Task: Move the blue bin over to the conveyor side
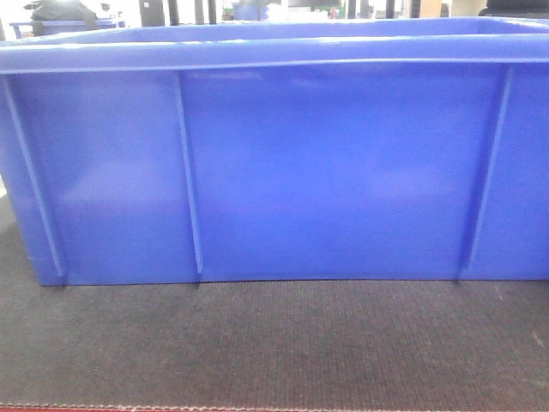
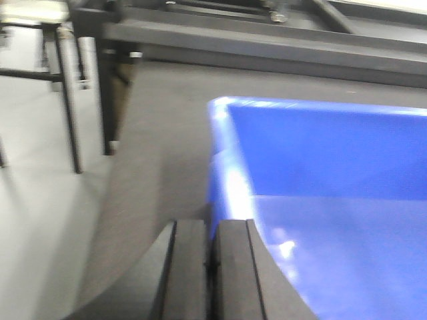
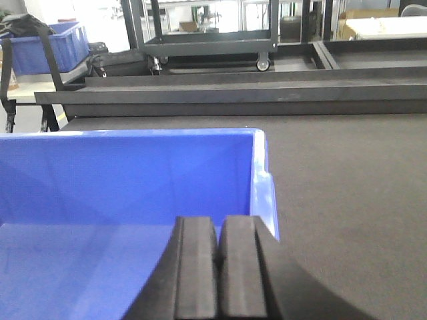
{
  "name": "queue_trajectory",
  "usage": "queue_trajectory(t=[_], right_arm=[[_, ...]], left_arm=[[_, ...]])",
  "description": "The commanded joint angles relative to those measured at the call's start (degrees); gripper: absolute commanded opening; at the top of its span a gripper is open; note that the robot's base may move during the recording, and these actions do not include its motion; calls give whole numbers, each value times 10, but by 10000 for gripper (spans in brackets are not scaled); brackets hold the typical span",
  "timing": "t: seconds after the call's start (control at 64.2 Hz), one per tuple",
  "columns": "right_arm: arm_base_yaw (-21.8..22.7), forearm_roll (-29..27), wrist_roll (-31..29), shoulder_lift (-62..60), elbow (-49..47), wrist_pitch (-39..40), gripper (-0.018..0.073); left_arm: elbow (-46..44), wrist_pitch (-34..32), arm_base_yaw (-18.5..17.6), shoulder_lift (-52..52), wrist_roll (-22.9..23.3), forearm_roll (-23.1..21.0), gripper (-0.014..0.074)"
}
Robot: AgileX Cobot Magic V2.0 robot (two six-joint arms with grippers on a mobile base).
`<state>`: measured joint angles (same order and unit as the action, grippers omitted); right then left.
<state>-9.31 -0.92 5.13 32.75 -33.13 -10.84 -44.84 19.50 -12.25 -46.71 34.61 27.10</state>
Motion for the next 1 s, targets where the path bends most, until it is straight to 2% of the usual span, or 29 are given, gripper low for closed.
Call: queue_trajectory(t=[0.0,0.109,0.233,0.436,0.607,0.794,0.981], right_arm=[[1,0,2,-50,35,12,-88],[1,0,2,-103,75,12,-88],[1,0,2,-169,108,4,-88],[1,2,2,-242,121,-55,-88],[1,2,2,-271,121,-57,-88],[1,2,2,-278,121,-51,-88],[1,2,2,-278,121,-51,-88]], left_arm=[[60,-65,39,51,5,4,1],[131,-125,87,116,5,-12,1],[200,-134,114,192,5,-25,1],[277,-134,116,320,5,-16,1],[291,-109,116,411,5,42,1],[291,-107,116,461,5,43,1],[291,-113,116,467,5,43,1]])
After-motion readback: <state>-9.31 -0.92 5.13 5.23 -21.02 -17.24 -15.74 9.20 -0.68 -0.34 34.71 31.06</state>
